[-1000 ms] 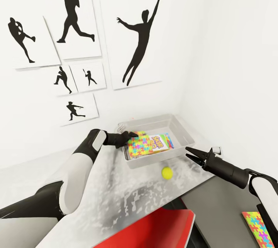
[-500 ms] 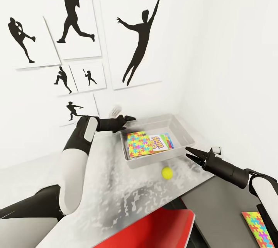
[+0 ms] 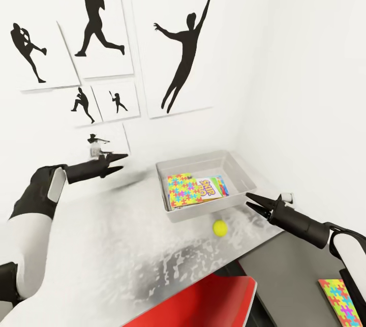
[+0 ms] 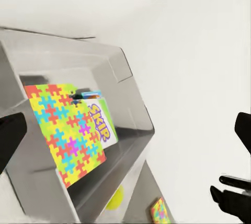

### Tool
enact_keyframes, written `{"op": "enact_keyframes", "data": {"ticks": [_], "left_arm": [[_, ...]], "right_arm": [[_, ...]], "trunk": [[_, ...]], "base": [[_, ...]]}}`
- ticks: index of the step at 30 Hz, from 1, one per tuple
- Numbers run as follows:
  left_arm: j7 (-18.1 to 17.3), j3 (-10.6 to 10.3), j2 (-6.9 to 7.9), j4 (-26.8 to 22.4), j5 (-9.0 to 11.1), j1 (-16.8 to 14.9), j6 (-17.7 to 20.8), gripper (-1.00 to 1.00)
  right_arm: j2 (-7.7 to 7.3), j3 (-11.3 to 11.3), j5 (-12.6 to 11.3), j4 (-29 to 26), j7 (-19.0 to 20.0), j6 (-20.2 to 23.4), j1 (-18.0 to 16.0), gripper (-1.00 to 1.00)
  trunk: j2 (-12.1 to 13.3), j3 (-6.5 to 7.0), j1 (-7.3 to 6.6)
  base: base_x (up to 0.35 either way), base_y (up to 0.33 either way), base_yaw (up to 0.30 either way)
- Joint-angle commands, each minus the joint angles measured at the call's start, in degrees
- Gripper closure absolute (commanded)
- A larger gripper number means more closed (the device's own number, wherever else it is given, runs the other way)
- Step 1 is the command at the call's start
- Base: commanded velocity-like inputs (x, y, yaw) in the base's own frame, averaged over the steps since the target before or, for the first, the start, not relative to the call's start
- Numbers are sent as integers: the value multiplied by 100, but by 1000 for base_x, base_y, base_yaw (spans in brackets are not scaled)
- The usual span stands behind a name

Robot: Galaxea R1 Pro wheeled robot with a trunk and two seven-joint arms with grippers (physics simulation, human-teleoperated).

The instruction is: Put all the toys in the child's room - the three board games (two on the bed and one on the table), the two jigsaw puzzles on the table, and the tennis ball on the table - inside the toy box on the table in the child's room.

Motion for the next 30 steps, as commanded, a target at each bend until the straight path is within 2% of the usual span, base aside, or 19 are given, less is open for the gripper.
{"op": "enact_keyframes", "data": {"ticks": [1,2,3,4,6,7,9,13,17,19,22,30], "left_arm": [[-232,11,125,1,-10,120,24,-100],[-613,16,347,1,-15,370,10,-100],[-795,20,445,1,-17,498,1,-100],[-1132,32,613,1,-26,756,-27,-100],[-1421,43,755,1,-33,1019,-93,-100],[-1658,54,860,1,-34,1270,-218,-100],[-1915,63,950,1,-24,1587,-494,-100],[-2152,77,1020,5,-10,1938,-889,-100],[-2384,160,1069,8,-12,2102,-1037,-100],[-2562,196,1107,9,-32,2137,-1069,-100],[-2650,211,1124,9,-45,2152,-1093,-100],[-2718,227,1156,9,-53,2160,-1121,-100]], "right_arm": [[0,-8,33,0,38,24,-6,-100],[0,-10,33,0,38,24,-6,-100],[0,-11,33,0,38,24,-6,-100],[0,-12,33,0,38,24,-6,-100],[2,-12,33,0,38,24,-6,-100],[4,-13,31,0,38,24,-6,-100],[13,-13,29,0,38,22,-6,-100],[32,-8,30,0,38,17,-6,-100],[53,20,29,0,38,7,-6,-100],[60,31,29,0,38,-2,-6,-100],[65,44,31,0,34,-14,-6,-100],[75,81,30,0,4,-35,-6,-100]], "trunk": [[-11,-10,3],[-11,-9,3],[-11,-7,3],[-11,-3,3],[-11,7,3],[-11,12,3],[-11,25,3],[-11,52,3],[-11,80,3],[-11,94,3],[-11,115,3],[-11,171,3]], "base": [[0,0,0],[0,0,-21],[0,0,-45],[0,0,-93],[0,0,-118],[0,0,-147],[0,0,-160],[-1,0,-174],[-50,0,-182],[-125,0,-189],[-145,0,-196],[-62,0,-212]]}}
